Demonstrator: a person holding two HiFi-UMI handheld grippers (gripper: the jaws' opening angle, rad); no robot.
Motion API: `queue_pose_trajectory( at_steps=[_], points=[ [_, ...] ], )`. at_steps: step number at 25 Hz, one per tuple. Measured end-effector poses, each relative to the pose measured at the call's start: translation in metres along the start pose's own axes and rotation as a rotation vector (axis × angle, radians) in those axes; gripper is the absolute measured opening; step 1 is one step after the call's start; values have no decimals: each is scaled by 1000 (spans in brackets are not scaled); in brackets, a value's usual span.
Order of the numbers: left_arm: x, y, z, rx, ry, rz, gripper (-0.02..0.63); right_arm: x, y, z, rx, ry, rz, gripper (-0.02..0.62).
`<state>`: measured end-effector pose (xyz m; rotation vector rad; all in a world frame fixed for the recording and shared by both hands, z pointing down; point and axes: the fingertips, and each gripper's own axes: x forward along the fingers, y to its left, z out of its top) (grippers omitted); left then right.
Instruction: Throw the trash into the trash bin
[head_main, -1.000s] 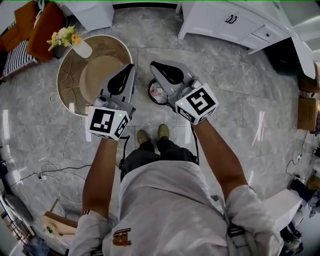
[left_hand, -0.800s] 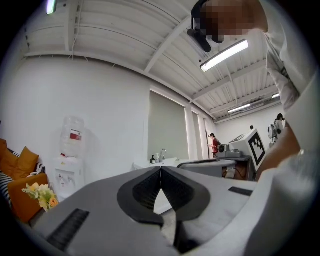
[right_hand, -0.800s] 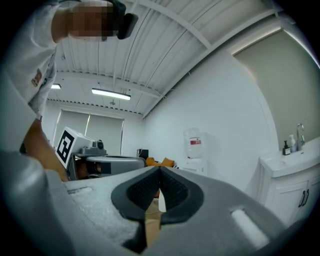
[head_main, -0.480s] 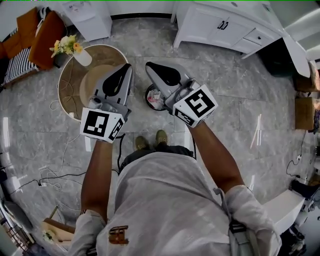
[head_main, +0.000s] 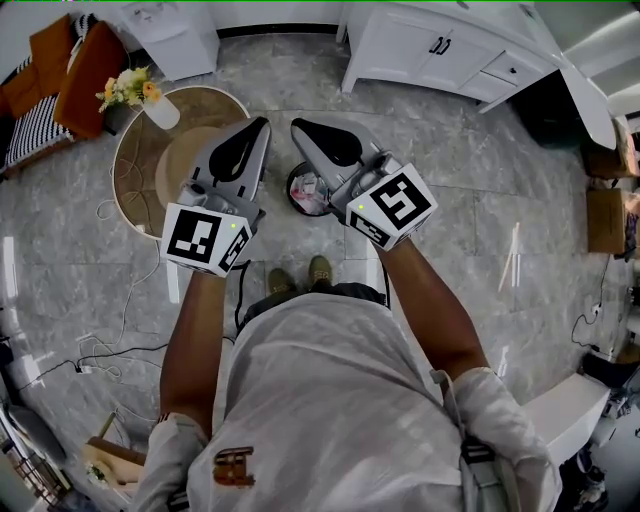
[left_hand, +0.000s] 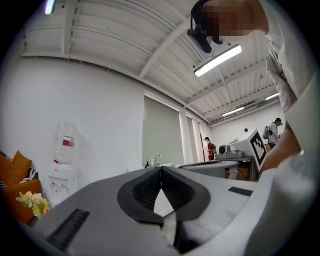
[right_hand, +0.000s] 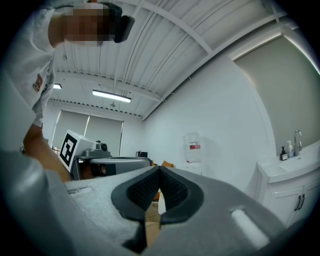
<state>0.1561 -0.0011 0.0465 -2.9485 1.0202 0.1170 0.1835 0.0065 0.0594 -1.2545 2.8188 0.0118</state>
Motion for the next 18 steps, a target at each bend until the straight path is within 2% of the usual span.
queue_pose_trajectory(
  at_steps=[18],
  points=[
    [-9,-6,7,1,-7,-10,0,-7,5,9,-30,3,-8,0]
  ],
)
